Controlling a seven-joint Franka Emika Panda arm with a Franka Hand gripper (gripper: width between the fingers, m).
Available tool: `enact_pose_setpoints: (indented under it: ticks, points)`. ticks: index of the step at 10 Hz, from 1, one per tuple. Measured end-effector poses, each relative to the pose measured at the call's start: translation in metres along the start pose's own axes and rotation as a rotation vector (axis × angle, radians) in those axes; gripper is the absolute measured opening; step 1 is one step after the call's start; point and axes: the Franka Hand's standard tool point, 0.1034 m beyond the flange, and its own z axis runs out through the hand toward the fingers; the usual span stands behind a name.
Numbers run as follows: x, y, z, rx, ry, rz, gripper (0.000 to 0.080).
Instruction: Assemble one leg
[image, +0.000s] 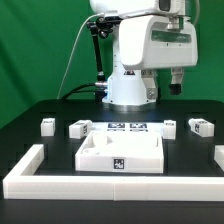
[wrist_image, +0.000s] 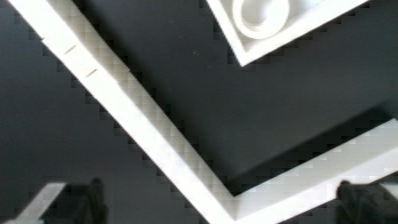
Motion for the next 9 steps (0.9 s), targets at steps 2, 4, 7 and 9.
enact_pose_setpoints:
  ticks: [2,4,7,9]
  points:
    - [0.000,-0.001,0.000,0.001,0.000,-0.001,0.0650]
    - [-0.001,-0.001,0.000,0.001,-0.001,-0.001,0.0650]
    - [-0.010,-0.005,0.009,0.014,-0.027,-0.140,0.0650]
    - [-0.024,-0.014,0.022,0.054,-0.073,-0.302,0.0650]
